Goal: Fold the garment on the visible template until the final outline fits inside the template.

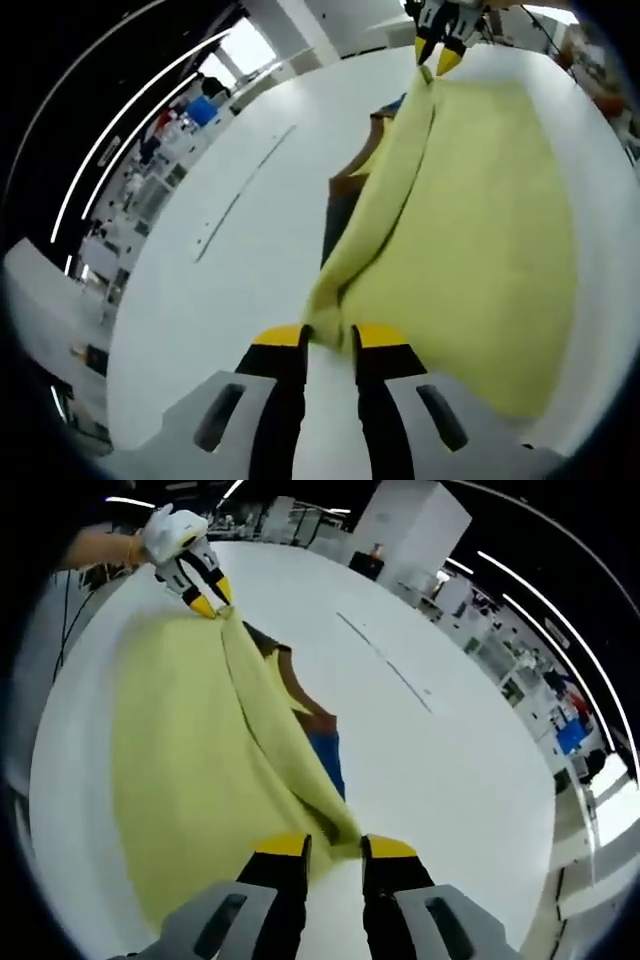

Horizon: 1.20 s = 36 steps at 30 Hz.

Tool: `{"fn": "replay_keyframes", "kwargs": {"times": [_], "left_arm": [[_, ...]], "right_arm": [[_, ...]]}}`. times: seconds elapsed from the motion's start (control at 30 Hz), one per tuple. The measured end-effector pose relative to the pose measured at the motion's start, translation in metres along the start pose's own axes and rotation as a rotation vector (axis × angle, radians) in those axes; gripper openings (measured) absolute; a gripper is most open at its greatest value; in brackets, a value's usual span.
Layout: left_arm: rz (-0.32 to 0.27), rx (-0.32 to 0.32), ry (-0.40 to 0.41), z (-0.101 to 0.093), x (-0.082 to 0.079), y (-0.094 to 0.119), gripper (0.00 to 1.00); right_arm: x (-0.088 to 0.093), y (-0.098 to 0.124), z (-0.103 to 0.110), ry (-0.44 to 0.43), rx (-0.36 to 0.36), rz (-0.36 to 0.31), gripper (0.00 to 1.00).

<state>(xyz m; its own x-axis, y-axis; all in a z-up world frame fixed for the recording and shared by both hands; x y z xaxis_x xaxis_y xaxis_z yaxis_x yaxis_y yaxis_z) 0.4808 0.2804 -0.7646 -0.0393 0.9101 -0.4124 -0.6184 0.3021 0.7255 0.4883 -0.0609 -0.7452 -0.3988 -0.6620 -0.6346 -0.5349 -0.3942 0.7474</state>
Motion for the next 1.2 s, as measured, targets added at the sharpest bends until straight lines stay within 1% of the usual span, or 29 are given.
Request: {"fn": "replay_keyframes", "kwargs": {"times": [0.07,0.1,0.2,0.27,0.3,0.33,0.37,0.43,0.53,0.57,0.63,0.77,0.87,0.93,0.97,1.03,1.1,1.13,1.2], "left_arm": [[-0.002,-0.002,0.010,0.001,0.001,0.000,0.15],[-0.003,0.000,0.011,0.001,0.001,-0.001,0.15],[-0.007,0.007,0.019,0.000,0.001,-0.002,0.14],[-0.010,0.008,0.027,0.001,0.002,-0.003,0.14],[-0.011,0.009,0.039,0.002,0.002,-0.004,0.13],[-0.009,0.014,0.100,0.002,0.003,-0.004,0.13],[-0.009,0.015,0.129,0.003,0.004,-0.005,0.13],[-0.011,0.010,0.158,0.007,0.005,-0.007,0.13],[-0.003,0.006,0.166,0.009,0.005,-0.008,0.13],[0.001,0.003,0.165,0.009,0.005,-0.008,0.13],[0.005,0.001,0.164,0.009,0.005,-0.009,0.12],[0.008,-0.002,0.178,0.011,0.006,-0.011,0.11],[0.008,-0.005,0.191,0.011,0.006,-0.011,0.10],[0.008,-0.008,0.196,0.011,0.006,-0.011,0.10],[0.012,-0.011,0.198,0.012,0.006,-0.011,0.09],[0.036,-0.025,0.203,0.013,0.009,-0.009,0.06],[0.028,-0.037,0.210,0.016,0.007,-0.007,0.02],[0.007,-0.048,0.230,0.019,0.004,-0.006,0.01],[-0.016,-0.071,0.251,0.026,0.002,-0.003,0.01]], "right_arm": [[0.001,-0.003,0.004,0.000,-0.027,0.000,0.16],[0.003,-0.007,0.006,-0.008,-0.043,0.011,0.17],[0.010,-0.016,0.005,-0.003,-0.041,0.039,0.16],[0.013,-0.020,0.002,-0.023,-0.040,0.049,0.15],[0.012,-0.022,0.001,-0.049,-0.050,0.039,0.15],[0.011,-0.024,0.001,-0.069,-0.057,0.031,0.15],[0.010,-0.026,-0.002,-0.079,-0.063,0.027,0.15],[0.011,-0.029,-0.005,-0.091,-0.056,0.029,0.14],[0.009,-0.029,-0.012,-0.105,-0.042,0.029,0.14],[0.009,-0.029,-0.017,-0.108,-0.027,0.036,0.13],[0.010,-0.031,-0.020,-0.109,-0.022,0.049,0.12],[0.009,-0.035,-0.019,-0.111,-0.043,0.050,0.10],[0.007,-0.037,-0.020,-0.133,-0.048,0.049,0.08],[0.008,-0.039,-0.017,-0.134,-0.061,0.050,0.03],[0.008,-0.039,-0.016,-0.134,-0.065,0.050,0.00],[0.008,-0.040,-0.016,-0.125,-0.054,0.054,0.00],[0.007,-0.039,-0.017,-0.152,-0.055,0.059,0.00],[0.005,-0.038,-0.019,-0.163,-0.045,0.057,0.00],[0.002,-0.035,-0.023,-0.161,-0.024,0.051,0.00]]}}
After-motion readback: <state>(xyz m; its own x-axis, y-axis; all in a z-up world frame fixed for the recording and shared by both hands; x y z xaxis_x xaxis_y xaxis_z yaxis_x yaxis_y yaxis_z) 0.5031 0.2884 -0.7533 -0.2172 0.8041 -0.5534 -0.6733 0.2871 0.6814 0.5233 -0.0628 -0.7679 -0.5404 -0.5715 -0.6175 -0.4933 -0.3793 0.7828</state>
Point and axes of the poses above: the point that each gripper's makers call its tool centre point, and the gripper's own axes: y roughly backward along the fingers, z roughly to its left, x roughly out of its underside, the point moved 3 cm from there along y, roughly backward along the fingers, and after that the axes turned 13 degrees about -y, right-handed, at the moved point
